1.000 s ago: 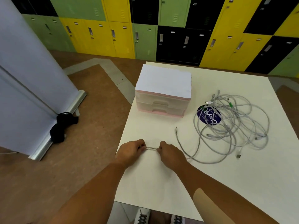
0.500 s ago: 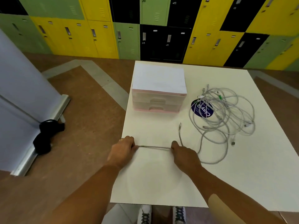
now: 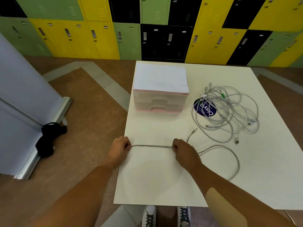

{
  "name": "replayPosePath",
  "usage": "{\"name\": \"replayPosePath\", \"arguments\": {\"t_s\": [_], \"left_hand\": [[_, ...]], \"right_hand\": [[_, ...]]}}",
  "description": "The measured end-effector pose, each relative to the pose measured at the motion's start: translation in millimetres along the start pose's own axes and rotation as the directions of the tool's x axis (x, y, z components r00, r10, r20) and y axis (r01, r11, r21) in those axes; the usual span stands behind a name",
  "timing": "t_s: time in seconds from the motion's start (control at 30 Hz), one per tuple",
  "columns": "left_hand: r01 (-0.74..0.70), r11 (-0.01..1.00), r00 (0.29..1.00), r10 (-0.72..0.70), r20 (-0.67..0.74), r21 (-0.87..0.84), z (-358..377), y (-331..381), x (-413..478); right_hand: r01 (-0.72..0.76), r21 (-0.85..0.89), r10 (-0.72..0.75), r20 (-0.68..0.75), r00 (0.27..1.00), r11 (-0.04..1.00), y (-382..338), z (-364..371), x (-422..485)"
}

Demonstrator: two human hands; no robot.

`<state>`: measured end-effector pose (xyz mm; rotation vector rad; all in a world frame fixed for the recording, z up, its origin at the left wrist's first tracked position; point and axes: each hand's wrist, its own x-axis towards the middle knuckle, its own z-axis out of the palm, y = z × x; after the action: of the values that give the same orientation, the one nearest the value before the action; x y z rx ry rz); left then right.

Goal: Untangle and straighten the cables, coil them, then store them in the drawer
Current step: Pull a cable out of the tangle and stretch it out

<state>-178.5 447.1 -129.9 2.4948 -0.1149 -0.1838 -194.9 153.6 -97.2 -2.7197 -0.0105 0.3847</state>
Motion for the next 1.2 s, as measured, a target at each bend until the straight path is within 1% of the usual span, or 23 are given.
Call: {"name": "replayPosePath", "arguments": {"t_s": [0.13,0.23,0.3,0.33,0.4,0.5,0.6,0.67,0.73,0.8,0.87,0.93,1.0,1.1,1.2], "left_hand": [[-0.009,1.000,0.998,0.008,-0.069,-0.024,6,-7,-8],[0.011,0.998,0.997,-0.016,-0.071,-0.065,6,-11,-14],[0.038,0.997,0.996,-0.043,-0.079,-0.064,1,-11,-14],[0.057,0.998,0.995,-0.059,-0.086,-0.022,-2,-11,-13],[0.075,0.987,0.994,-0.063,-0.091,0.139,-9,-7,-11],[0.000,0.943,0.998,0.021,-0.057,0.333,-11,4,-7],[-0.072,0.888,0.995,0.094,-0.026,0.454,-5,26,0],[-0.099,0.868,0.992,0.122,-0.016,0.486,4,42,7],[-0.154,0.865,0.987,0.161,0.027,0.477,16,59,17],[-0.228,0.880,0.974,0.208,0.094,0.417,32,76,26],[-0.258,0.895,0.966,0.227,0.126,0.365,45,87,29],[-0.234,0.909,0.972,0.210,0.106,0.345,51,89,29],[-0.209,0.924,0.977,0.188,0.097,0.320,51,86,29],[-0.204,0.938,0.977,0.177,0.119,0.282,46,80,29],[-0.148,0.956,0.987,0.127,0.097,0.253,39,72,25]], "right_hand": [[-0.006,0.033,0.007,-0.040,0.999,0.999,4,-4,3],[-0.078,-0.069,0.075,-0.037,0.996,0.995,15,-7,2],[-0.122,-0.103,0.117,-0.046,0.992,0.987,19,-7,2],[-0.143,-0.091,0.140,-0.046,0.989,0.985,20,-7,2],[-0.180,-0.045,0.178,-0.030,0.983,0.983,19,-7,4],[-0.174,0.002,0.174,0.000,0.985,0.985,19,-7,8],[-0.149,0.036,0.148,0.015,0.989,0.988,20,-7,9],[-0.119,0.053,0.118,0.021,0.993,0.991,20,-7,11],[-0.082,0.071,0.080,0.028,0.996,0.994,20,-6,13],[-0.044,0.092,0.041,0.031,0.999,0.995,21,-4,14],[0.004,0.117,-0.005,0.014,1.000,0.993,22,-3,13],[0.047,0.139,-0.045,-0.018,0.999,0.989,26,-2,10],[0.066,0.125,-0.062,-0.034,0.998,0.990,32,-3,8],[0.040,0.076,-0.034,-0.074,0.997,0.996,45,-8,6],[-0.026,0.024,0.027,-0.059,0.998,0.999,60,-19,4]]}}
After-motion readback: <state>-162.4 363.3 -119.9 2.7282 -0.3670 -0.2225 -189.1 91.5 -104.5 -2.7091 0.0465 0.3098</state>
